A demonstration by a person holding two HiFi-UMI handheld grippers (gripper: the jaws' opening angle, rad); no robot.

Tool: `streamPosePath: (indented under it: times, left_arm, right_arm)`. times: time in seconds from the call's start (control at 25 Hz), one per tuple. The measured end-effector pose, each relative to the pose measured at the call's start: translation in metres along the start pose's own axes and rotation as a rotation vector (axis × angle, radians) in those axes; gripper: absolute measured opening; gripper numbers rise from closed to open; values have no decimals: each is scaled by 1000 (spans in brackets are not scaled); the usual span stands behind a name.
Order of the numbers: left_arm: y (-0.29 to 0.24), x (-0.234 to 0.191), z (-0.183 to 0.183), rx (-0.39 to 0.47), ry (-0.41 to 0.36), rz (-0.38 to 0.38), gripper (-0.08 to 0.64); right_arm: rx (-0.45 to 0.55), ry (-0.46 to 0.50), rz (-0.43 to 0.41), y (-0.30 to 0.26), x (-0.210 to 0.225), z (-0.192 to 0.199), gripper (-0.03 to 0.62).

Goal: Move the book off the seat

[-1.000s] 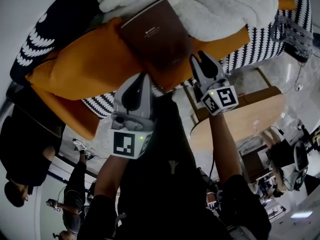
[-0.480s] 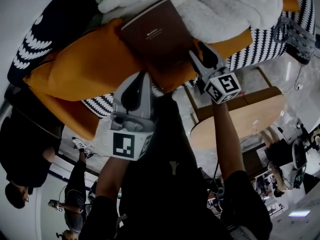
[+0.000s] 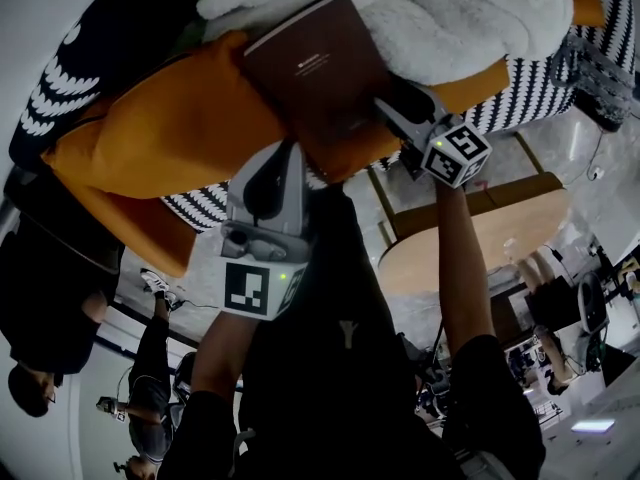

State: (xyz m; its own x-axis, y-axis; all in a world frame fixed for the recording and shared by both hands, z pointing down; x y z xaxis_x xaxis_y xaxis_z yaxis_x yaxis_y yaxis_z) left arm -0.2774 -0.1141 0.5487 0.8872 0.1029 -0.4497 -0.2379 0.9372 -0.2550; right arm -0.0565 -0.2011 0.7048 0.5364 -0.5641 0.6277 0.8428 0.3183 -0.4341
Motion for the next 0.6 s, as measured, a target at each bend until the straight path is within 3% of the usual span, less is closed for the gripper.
streamPosePath:
  times: [0.44,0.6]
  left_arm:
    - [1,6,-15,12,18,-10,6]
    - [9,-15,-18,17,21,-3,6]
  right_arm:
    - [-47,-22,-79,-8,-3,-16,292]
    - [-62,-38,-104,-29,-13,-12,304]
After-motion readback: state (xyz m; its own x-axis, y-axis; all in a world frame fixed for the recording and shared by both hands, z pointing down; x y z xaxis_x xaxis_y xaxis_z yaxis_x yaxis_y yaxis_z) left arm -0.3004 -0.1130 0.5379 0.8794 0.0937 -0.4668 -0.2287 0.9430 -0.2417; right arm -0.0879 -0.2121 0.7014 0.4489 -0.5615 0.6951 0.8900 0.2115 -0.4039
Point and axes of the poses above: the fingertips, and each gripper's own axes: y backward along the fingers, x to its right, z out of its underside, the point moved 7 cm from there along y, backward along the fingers, and after that the axes turned 7 degrees about x, right-handed, at the moved point
